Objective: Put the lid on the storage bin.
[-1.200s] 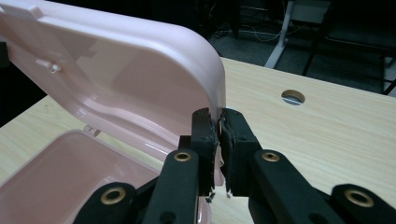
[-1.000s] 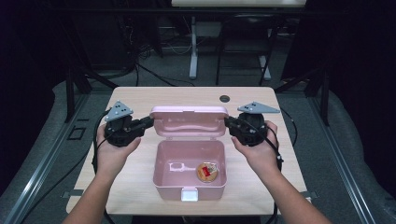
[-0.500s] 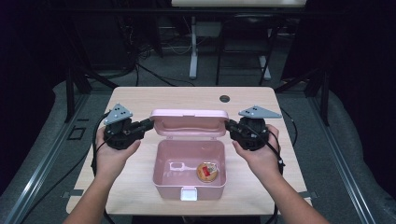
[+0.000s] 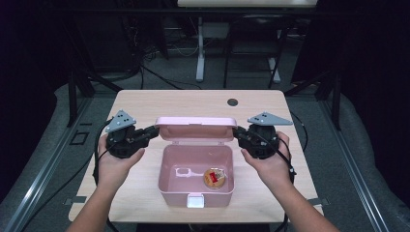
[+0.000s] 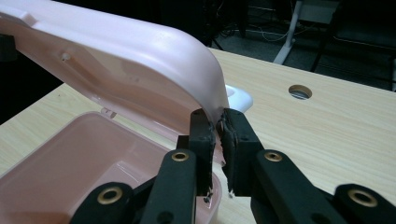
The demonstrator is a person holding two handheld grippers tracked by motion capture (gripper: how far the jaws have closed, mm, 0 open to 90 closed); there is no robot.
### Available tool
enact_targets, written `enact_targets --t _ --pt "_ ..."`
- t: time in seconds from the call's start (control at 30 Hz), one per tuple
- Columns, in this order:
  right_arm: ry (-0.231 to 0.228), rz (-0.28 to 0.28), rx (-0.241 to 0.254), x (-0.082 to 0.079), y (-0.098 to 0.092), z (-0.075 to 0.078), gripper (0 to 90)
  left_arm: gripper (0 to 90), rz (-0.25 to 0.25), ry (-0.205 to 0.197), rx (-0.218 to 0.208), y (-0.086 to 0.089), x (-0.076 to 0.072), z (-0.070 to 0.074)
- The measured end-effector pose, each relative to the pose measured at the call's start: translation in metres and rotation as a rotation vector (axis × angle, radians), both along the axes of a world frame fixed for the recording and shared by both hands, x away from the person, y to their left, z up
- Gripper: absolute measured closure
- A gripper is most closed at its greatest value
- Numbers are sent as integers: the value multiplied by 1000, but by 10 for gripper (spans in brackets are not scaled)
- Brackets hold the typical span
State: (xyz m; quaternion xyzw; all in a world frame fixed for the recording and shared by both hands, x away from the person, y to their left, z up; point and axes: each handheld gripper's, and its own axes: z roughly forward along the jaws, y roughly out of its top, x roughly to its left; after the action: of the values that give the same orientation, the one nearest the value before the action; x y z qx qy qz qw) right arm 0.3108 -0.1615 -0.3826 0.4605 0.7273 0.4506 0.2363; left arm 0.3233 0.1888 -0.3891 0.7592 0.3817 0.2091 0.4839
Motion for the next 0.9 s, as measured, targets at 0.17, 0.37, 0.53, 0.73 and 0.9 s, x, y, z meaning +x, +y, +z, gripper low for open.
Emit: enact_targets --t 0.17,0.37,0.53,0.73,0.9 --pt "-1 4 4 -2 0 -1 820 827 -4 0 0 0 -3 -1" --pt "-1 14 7 -5 -1 -3 814 815 -8 -2 -4 1 -6 -2" --pt "3 19 8 -7 -2 -4 810 813 -13 -3 -2 1 -9 -3" --pt "7 25 9 -9 -2 -5 805 804 -19 -2 3 1 -12 -3" --pt "6 26 9 -11 -2 -5 802 803 -21 -1 3 2 -14 -4"
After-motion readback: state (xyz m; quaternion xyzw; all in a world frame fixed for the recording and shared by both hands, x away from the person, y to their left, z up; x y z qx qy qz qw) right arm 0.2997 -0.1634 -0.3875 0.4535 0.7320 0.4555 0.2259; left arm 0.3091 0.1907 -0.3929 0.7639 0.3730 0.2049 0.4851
